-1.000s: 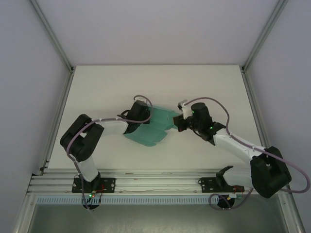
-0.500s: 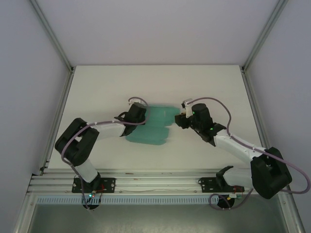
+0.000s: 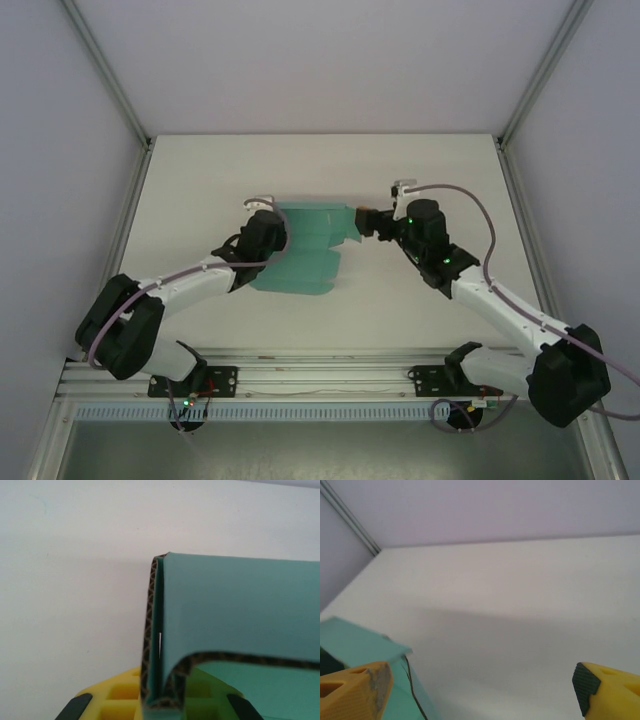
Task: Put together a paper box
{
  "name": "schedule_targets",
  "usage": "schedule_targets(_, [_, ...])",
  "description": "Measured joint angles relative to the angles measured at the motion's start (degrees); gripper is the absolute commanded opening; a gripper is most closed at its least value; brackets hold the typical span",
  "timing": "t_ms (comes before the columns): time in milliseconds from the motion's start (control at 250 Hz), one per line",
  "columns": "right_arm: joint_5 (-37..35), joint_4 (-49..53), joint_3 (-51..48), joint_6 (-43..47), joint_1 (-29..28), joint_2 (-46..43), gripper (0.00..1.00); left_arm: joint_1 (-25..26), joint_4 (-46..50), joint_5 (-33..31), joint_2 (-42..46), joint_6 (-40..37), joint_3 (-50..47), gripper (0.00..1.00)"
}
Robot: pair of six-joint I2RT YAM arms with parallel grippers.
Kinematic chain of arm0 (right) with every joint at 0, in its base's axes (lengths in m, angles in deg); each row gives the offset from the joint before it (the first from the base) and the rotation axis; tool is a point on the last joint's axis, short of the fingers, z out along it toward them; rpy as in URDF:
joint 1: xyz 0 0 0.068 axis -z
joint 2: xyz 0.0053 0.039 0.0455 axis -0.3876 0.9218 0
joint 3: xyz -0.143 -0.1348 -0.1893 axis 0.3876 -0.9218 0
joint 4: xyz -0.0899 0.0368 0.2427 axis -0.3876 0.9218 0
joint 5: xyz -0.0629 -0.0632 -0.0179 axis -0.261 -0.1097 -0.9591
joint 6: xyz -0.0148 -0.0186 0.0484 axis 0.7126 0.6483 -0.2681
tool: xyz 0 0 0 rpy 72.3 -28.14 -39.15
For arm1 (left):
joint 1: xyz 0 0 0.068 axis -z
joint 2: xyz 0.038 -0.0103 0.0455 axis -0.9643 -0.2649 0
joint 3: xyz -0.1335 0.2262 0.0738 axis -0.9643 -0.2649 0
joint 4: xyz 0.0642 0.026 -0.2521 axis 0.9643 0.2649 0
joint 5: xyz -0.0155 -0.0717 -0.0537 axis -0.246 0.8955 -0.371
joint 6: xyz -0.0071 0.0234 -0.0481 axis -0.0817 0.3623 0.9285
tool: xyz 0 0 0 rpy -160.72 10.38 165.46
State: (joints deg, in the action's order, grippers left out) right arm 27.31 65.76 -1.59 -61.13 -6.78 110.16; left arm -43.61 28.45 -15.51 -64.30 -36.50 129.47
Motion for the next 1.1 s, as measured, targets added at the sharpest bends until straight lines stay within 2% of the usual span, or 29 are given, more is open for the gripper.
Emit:
schedule_targets(240, [4.81,0.0,-0.96,-0.37,0.0,2.51,0.91,0.0,0.26,0.57,0.92,0.39,-0.46,0.0])
schedule_targets(368, [5.81,-0.61,-3.87,-0.46,0.0,4.26,0.85,0.0,0.57,1.31,0.92,0.24,-0.42,0.0])
schedule_targets(424, [5.29,-0.96,-3.91,-0.61,0.09,6.23,0.83,0.0,0.28,2.82,0.92,-0.28,-0.44,0.0])
schedule_targets(608, [5.18,-1.16,-2.71,-1.38,1.49,11.91,0.69,0.0,-3.06,8.85,1.33,-2.67,-2.45,0.0])
schedule_targets(759, [9.77,-1.14,0.26,-1.31,3.19,15.52,0.7,-0.07,-3.52,9.75,1.46,-3.08,-2.78,0.0])
schedule_targets(883, [13.35,-1.11,1.11,-0.13,3.5,15.87,0.76,-0.04,-3.56,9.6,1.46,-3.1,-2.75,0.0])
schedule_targets(975, [13.97,-0.87,0.39,0.81,3.3,13.42,0.84,0.0,-3.56,9.33,1.49,-3.06,-2.75,0.0])
schedule_targets(1099, [13.73,0.02,-2.32,1.55,3.28,5.73,0.89,0.0,-3.23,8.0,1.44,-3.02,-2.43,0.0])
